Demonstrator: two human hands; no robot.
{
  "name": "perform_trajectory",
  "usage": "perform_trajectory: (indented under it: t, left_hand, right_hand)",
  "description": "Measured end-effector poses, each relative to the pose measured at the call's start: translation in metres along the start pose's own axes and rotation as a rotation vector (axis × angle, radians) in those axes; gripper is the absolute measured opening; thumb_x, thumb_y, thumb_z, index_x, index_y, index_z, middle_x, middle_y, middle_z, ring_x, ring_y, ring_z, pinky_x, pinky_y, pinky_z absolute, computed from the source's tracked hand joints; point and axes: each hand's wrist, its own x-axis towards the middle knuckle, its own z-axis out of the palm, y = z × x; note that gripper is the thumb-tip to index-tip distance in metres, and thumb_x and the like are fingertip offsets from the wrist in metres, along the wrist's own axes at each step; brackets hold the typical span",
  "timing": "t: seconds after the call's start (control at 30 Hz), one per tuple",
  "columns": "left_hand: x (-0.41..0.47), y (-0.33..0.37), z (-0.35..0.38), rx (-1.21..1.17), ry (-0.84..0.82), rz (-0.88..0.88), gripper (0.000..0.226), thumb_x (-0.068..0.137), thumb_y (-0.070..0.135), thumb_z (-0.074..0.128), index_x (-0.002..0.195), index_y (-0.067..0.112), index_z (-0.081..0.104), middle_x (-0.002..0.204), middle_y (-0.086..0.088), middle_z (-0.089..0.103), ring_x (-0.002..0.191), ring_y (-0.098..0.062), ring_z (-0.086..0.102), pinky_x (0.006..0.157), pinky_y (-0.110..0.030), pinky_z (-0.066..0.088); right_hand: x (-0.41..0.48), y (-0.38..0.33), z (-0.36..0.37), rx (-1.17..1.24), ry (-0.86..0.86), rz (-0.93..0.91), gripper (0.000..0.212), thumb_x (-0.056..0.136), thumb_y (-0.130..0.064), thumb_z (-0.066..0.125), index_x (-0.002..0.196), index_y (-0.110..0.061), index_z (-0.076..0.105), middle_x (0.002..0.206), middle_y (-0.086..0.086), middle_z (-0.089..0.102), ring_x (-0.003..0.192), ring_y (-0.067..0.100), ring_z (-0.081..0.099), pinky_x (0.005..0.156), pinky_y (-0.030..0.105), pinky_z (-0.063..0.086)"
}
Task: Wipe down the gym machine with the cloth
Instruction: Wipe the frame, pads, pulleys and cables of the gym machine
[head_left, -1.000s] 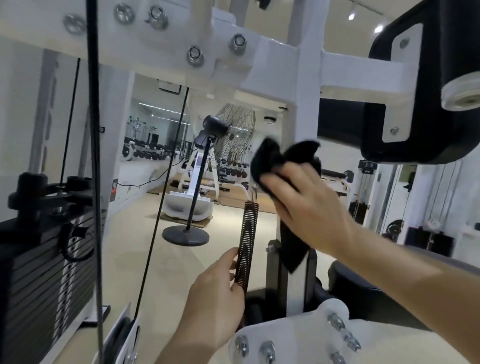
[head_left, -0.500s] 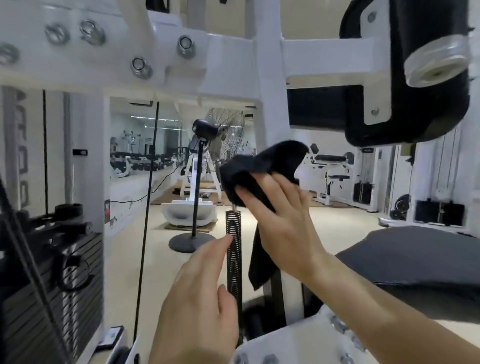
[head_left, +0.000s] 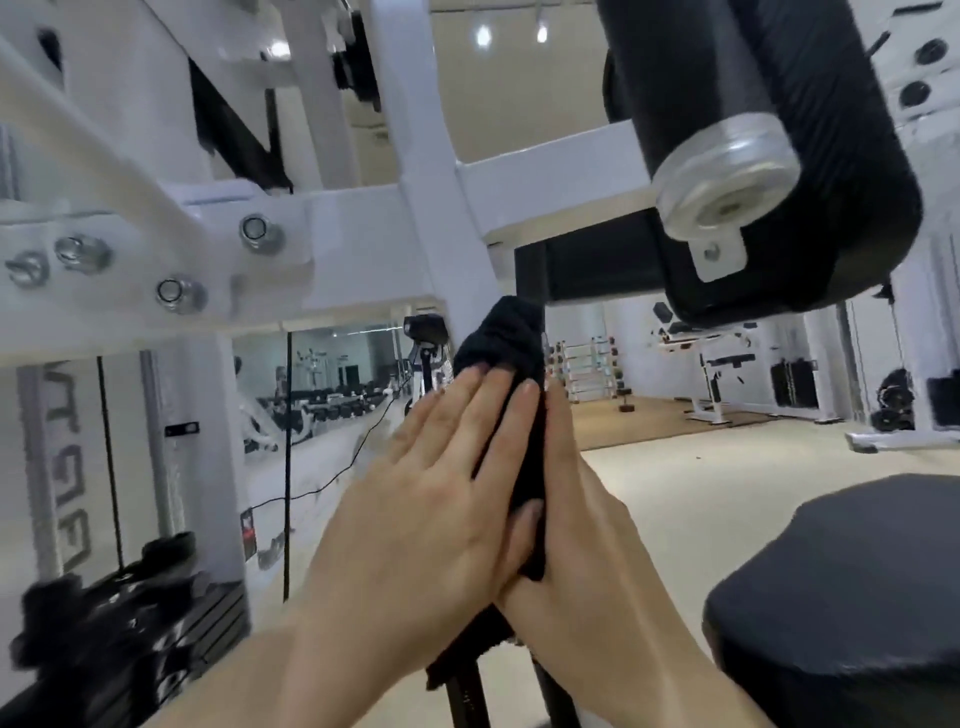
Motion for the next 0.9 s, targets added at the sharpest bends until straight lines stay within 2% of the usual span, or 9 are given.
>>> perform_trajectory:
  t: [0.13,0.23,0.3,0.4,0.47,0.6,0.67,0.77,0.9]
  left_hand:
    - [0.01,-0.006,0.006,0.165,0.035,0.01,0.062,0.097,0.036,0.036,0.152,0.007,0.026,0.155,-0.013,0.031,0.145,-0.027,0.025,0.117,-0.045,0.019]
    - [0.048,-0.026,-0.011,0.236,0.072,-0.064,0.061,0.096,0.017,0.039,0.153,0.008,0.017,0.158,-0.014,0.023,0.147,-0.027,0.02,0.119,-0.044,0.015]
    - [0.073,-0.038,-0.022,0.221,0.083,-0.152,0.07,0.093,0.007,0.036,0.154,0.012,0.004,0.161,-0.013,0.011,0.149,-0.027,0.009,0.12,-0.041,0.008]
    - [0.072,-0.024,-0.016,0.169,0.111,-0.217,0.081,0.083,-0.006,0.04,0.154,0.011,0.006,0.16,-0.017,0.009,0.149,-0.031,0.005,0.119,-0.043,0.017]
    - [0.041,-0.001,0.004,0.237,0.109,-0.074,0.074,0.082,-0.004,0.039,0.152,0.009,0.02,0.157,-0.02,0.023,0.146,-0.036,0.016,0.111,-0.047,0.032]
    - [-0.006,0.017,0.017,0.386,-0.104,0.415,0.05,0.096,0.013,0.034,0.145,0.015,0.042,0.147,-0.011,0.045,0.14,-0.029,0.037,0.11,-0.047,0.037]
    - [0.012,0.001,0.004,0.503,-0.155,0.488,0.051,0.096,0.02,0.036,0.147,0.019,0.04,0.149,-0.005,0.044,0.141,-0.023,0.036,0.111,-0.046,0.035]
    - [0.048,-0.026,-0.028,0.666,-0.195,0.327,0.058,0.095,0.03,0.034,0.152,0.02,0.026,0.157,-0.004,0.03,0.145,-0.022,0.026,0.117,-0.048,0.023]
    - [0.056,-0.022,-0.03,0.642,-0.081,0.078,0.065,0.092,0.015,0.036,0.154,0.015,0.016,0.161,-0.005,0.016,0.148,-0.026,0.015,0.119,-0.048,0.016]
  right_hand:
    - [-0.021,0.007,-0.009,0.149,-0.094,0.146,0.101,0.076,-0.034,0.052,0.138,-0.061,-0.023,0.144,-0.036,0.027,0.118,-0.006,0.05,0.097,0.02,0.045]
    - [-0.037,0.014,-0.003,0.101,-0.114,0.1,0.093,0.084,-0.037,0.048,0.135,-0.055,-0.028,0.141,-0.045,-0.011,0.134,-0.017,0.015,0.103,0.005,0.02]
    - [-0.044,0.014,-0.003,0.075,-0.19,0.165,0.096,0.093,-0.034,0.049,0.124,-0.057,-0.039,0.136,-0.048,-0.019,0.131,-0.018,0.011,0.101,0.004,0.017]
    - [-0.054,0.013,-0.006,0.132,-0.094,0.174,0.078,0.091,-0.021,0.057,0.147,-0.045,0.007,0.149,-0.03,0.023,0.135,-0.006,0.028,0.11,0.013,0.024]
    - [-0.059,0.016,-0.002,0.008,-0.041,0.189,0.069,0.09,-0.023,0.056,0.15,-0.03,0.023,0.139,-0.015,0.048,0.124,0.007,0.047,0.103,0.022,0.037]
    - [-0.06,0.025,0.001,-0.016,-0.06,0.286,0.103,0.087,-0.027,0.06,0.146,-0.033,-0.024,0.107,-0.015,0.045,0.102,0.011,0.054,0.082,0.019,0.033]
    - [-0.057,0.025,0.002,0.005,-0.013,0.256,0.107,0.083,-0.024,0.065,0.148,-0.033,-0.019,0.113,-0.007,0.052,0.099,0.014,0.058,0.079,0.022,0.038]
    - [-0.058,0.024,0.005,-0.076,-0.023,0.203,0.104,0.088,-0.038,0.052,0.137,-0.04,-0.039,0.155,-0.009,0.023,0.125,0.009,0.044,0.098,0.026,0.037]
    - [-0.057,0.015,0.005,-0.025,-0.025,0.209,0.104,0.087,-0.035,0.054,0.136,-0.047,-0.037,0.16,-0.008,0.009,0.141,0.014,0.025,0.109,0.039,0.029]
